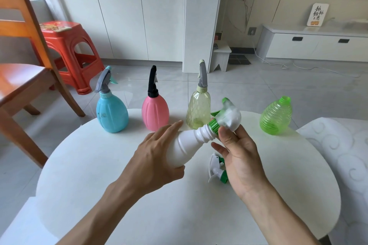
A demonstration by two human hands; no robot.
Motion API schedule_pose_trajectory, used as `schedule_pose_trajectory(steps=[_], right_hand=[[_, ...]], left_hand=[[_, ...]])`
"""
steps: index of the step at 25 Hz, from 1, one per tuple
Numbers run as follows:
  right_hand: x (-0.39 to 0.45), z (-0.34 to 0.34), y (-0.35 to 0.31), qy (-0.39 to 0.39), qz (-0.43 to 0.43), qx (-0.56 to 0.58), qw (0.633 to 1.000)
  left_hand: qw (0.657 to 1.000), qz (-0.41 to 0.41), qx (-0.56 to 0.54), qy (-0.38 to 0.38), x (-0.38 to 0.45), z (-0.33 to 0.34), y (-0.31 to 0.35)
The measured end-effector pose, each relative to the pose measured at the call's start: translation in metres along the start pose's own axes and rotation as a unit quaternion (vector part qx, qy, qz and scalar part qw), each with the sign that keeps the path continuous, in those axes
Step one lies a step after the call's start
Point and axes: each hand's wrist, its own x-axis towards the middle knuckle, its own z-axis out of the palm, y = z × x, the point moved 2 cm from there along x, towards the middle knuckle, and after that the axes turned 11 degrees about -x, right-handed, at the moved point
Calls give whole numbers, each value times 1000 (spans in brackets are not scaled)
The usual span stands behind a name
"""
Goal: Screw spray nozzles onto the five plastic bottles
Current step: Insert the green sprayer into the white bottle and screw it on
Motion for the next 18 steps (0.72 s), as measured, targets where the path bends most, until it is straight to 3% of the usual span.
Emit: schedule_pose_trajectory(steps=[7,14,18], right_hand=[[4,-1,0,-56,12,6,998],[7,1,-8,-139,-2,95,986],[8,-1,-12,-170,-1,76,982]], left_hand=[[1000,-18,-21,-3,-4,-1,6],[988,-74,-133,-27,-9,7,5],[975,-119,-178,-55,-7,12,3]])
